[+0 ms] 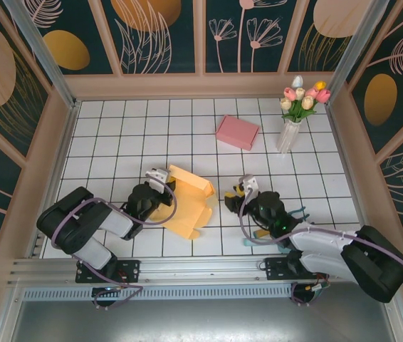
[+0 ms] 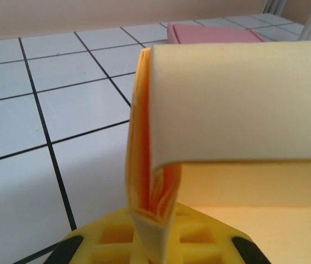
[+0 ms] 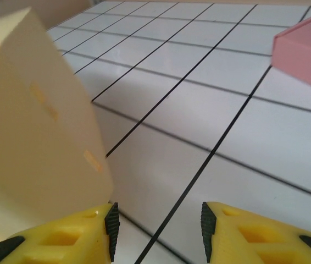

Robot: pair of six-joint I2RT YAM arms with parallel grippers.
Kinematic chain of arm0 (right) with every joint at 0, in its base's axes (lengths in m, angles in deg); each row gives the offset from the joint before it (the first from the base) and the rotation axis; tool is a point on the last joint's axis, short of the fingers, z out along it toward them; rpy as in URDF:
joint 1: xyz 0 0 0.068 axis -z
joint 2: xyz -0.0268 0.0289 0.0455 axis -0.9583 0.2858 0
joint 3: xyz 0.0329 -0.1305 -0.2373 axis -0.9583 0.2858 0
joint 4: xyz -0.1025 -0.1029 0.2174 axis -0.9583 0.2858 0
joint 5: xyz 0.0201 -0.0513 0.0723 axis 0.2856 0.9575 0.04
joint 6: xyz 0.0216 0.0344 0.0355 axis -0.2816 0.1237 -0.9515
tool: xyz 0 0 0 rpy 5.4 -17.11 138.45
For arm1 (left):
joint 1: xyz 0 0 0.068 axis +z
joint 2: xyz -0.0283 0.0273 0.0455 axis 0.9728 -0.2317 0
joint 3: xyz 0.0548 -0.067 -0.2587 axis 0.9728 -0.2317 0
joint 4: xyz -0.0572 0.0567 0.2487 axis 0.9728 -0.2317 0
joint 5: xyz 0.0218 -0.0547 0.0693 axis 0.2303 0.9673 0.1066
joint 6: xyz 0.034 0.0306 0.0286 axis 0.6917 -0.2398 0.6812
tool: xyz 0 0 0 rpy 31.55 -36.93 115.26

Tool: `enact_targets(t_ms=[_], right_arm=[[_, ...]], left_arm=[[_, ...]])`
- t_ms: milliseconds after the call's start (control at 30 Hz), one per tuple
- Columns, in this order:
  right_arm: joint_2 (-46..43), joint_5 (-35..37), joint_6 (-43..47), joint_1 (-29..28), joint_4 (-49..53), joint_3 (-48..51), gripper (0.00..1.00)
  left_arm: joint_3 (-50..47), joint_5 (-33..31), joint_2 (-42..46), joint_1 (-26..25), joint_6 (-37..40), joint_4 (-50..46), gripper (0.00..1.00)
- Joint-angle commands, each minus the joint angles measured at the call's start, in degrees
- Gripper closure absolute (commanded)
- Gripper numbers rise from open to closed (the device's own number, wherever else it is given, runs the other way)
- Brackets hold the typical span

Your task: Fold the paper box

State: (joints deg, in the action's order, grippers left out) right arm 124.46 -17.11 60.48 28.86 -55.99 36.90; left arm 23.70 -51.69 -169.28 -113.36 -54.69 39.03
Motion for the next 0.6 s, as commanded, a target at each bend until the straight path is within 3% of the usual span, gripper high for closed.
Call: enact_targets(t_ms=[0,467,567], right_arm=[[-1.7,2.4,0.1,-1.7,-6.4,2.6,0.53],[3.8,-14.8,10.0,-3.7,-13.2,-0.2,0.53],[4.7,-15.1,11.4,-4.5,-12.3,-1.4,0.53]], left_arm=[[0.2,0.5,1.3,0.1,-1.4,1.2,1.0],[1.0,2.8,0.9,0.1,-1.2,-0.2,1.0],[1.1,3.1,1.0,0.1,-1.5,-0.2,1.0]])
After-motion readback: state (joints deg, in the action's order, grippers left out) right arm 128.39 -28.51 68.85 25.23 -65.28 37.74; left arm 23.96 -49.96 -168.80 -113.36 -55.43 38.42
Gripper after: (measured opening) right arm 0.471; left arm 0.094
